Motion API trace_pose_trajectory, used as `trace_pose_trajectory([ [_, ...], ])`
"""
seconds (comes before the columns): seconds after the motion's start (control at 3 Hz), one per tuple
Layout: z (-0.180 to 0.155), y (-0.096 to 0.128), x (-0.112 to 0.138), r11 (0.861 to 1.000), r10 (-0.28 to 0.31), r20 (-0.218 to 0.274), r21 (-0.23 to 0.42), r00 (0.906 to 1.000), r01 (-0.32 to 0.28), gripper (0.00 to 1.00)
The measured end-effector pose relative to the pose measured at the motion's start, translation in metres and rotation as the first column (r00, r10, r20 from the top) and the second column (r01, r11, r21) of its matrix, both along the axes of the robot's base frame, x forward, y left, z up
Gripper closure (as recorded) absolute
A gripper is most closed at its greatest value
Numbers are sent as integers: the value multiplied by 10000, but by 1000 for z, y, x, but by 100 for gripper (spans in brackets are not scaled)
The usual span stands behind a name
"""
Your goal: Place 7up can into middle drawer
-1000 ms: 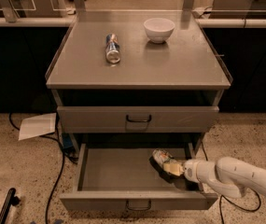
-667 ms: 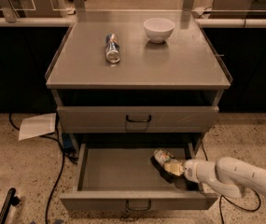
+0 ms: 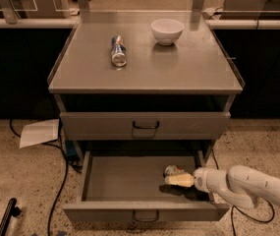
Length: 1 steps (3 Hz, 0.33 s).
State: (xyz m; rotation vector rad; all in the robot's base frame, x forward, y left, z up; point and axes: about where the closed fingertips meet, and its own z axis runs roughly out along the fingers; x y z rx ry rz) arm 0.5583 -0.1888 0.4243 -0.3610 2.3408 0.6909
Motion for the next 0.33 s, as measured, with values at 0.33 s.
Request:
trace_pose_trajectory([
  [0.33, 0, 0, 0, 10000, 0, 0, 0, 10000, 0, 0],
])
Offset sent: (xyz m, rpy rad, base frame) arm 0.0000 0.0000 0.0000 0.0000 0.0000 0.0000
